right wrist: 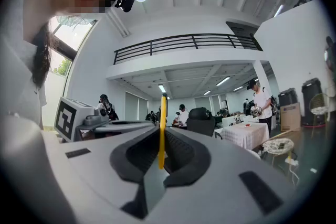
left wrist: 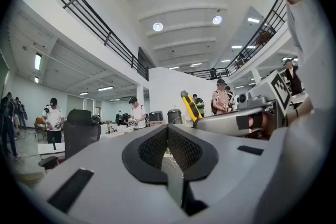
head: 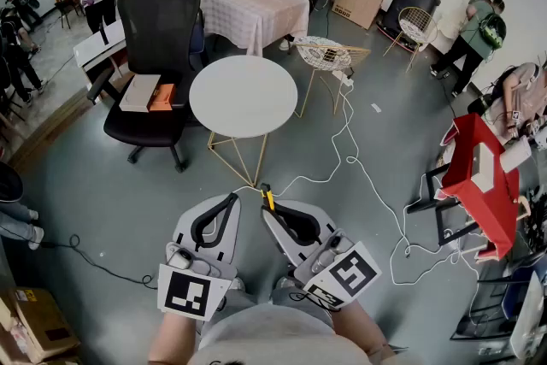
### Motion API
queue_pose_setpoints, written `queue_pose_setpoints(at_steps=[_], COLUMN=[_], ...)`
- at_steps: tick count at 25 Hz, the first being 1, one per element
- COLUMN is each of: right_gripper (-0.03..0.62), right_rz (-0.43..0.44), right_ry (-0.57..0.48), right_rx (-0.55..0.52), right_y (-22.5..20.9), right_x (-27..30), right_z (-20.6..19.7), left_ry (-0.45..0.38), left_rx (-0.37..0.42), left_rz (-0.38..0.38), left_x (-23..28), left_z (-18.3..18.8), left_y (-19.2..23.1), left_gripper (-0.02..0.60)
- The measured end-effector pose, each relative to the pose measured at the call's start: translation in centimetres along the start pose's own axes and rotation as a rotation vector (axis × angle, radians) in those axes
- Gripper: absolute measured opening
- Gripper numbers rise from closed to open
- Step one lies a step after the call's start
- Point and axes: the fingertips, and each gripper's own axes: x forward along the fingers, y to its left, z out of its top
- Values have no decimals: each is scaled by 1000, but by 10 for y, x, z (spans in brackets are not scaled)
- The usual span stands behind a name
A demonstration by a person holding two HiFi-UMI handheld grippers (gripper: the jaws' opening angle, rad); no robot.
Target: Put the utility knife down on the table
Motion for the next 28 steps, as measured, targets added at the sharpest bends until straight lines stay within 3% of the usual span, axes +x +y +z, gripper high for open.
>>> queue_pose_setpoints(at_steps=[19,28], right_gripper=[34,34], right_rz=[-49,-72], right_ry=[-10,21], right_rx=[-19,-40], right_y=[15,-12], right_x=[46,63], right_z=[-2,-5], left_ry=[-13,-39], left_rx=[4,7], left_rz=[-54,-63], left_x=[-11,18], left_z=[-5,-7], left_y=[47,74], left_gripper=[9,9])
